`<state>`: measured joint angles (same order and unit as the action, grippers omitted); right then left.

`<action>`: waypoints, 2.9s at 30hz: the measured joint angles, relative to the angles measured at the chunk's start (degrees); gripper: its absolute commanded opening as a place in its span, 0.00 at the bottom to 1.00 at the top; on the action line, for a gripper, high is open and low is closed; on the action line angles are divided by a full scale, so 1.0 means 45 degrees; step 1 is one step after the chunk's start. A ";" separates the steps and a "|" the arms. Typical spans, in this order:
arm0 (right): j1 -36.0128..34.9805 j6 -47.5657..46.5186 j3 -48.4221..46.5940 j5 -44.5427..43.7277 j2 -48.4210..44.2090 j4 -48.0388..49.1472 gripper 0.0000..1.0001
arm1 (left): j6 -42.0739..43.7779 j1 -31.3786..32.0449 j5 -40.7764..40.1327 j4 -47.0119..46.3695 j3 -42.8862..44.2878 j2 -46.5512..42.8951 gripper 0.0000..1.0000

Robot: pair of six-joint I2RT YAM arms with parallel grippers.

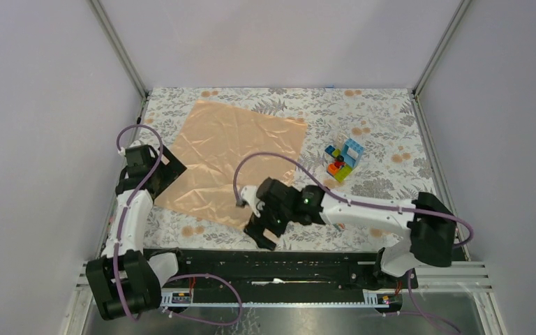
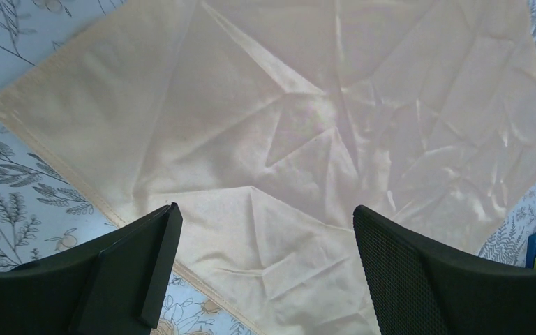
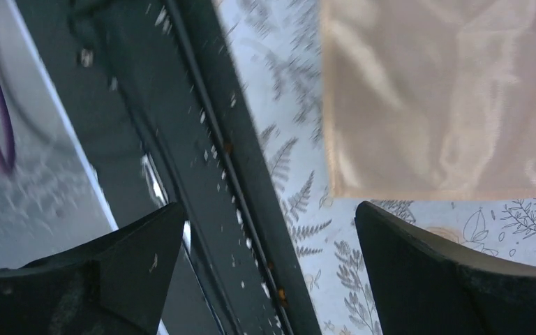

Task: Fold the napkin into a case and place the utensils inside
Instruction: Pick up the flattened napkin from the center of the board.

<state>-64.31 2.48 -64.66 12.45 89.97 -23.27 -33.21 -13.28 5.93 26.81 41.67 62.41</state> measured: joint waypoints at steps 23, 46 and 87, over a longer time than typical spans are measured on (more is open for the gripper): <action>-0.0393 -0.3585 0.1224 -0.1219 0.1710 0.0889 0.58 | 0.0719 0.0238 -0.0457 -0.0214 0.0000 -0.1846 0.99; -0.0185 -0.3983 0.0782 -0.2589 0.2807 0.1166 0.16 | 0.0733 0.0238 -0.0486 -0.0219 0.0000 -0.1846 0.99; -0.0185 0.2118 0.3186 -0.4993 -0.1209 0.3619 0.00 | -0.3585 -0.3041 -0.6397 0.5697 0.3711 0.3764 0.75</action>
<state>-65.14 12.01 -50.33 -10.02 84.53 -6.98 -49.34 -26.96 -22.85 52.45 58.37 79.35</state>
